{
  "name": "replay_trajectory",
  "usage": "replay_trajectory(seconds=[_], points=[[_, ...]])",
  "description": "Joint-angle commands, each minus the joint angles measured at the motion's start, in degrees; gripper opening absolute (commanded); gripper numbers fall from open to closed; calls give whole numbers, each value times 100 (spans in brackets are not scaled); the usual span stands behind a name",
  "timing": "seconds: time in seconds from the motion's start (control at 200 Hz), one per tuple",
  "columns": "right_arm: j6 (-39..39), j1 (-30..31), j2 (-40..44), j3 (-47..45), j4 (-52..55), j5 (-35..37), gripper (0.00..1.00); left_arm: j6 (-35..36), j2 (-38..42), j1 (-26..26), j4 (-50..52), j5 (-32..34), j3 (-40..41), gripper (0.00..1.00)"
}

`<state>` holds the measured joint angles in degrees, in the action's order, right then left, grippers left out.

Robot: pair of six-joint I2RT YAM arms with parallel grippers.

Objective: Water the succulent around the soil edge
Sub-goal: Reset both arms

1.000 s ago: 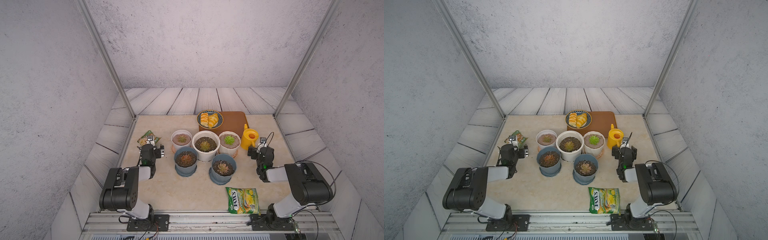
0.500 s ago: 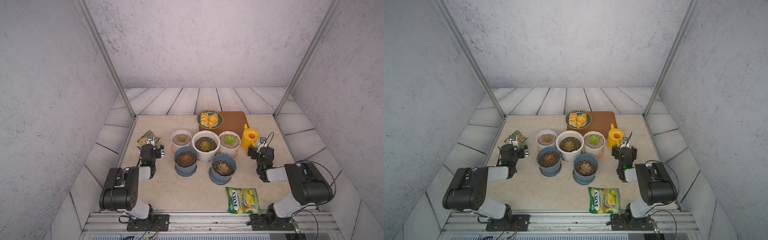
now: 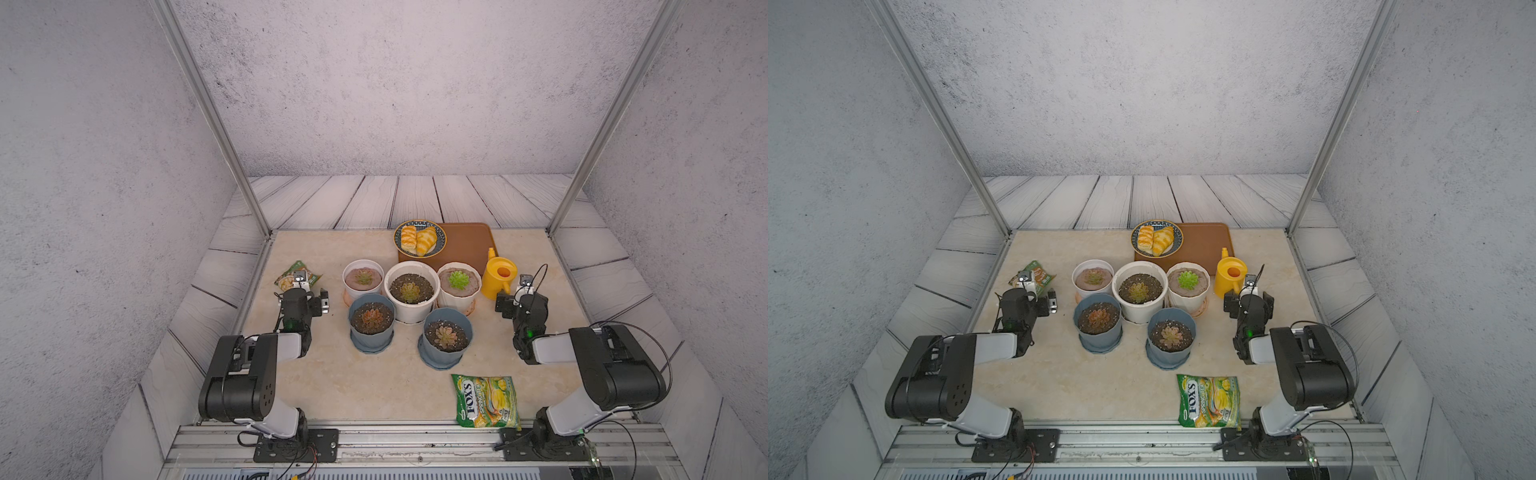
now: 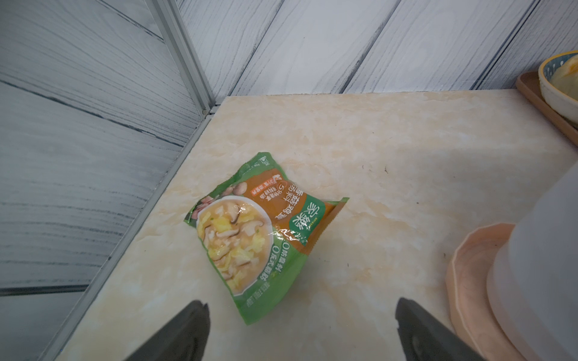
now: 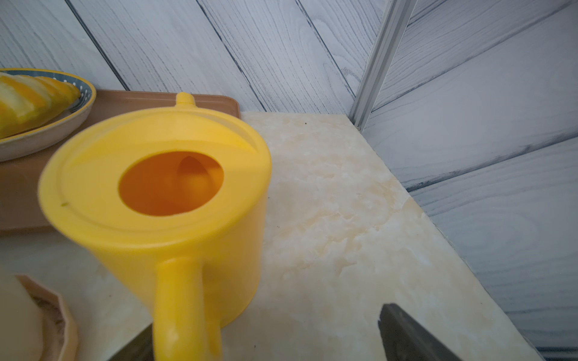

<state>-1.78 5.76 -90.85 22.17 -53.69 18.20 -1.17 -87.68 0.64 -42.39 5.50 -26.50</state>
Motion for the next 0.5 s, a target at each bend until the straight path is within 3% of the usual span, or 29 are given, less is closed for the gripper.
replay_trajectory(seconds=[0.0,0.495], points=[[-47,-10,35,44,-10,98,99,-32,14,-16,29,-49,13,98],[-48,-14,34,44,1,102,99,-32,15,-13,34,-49,13,98]])
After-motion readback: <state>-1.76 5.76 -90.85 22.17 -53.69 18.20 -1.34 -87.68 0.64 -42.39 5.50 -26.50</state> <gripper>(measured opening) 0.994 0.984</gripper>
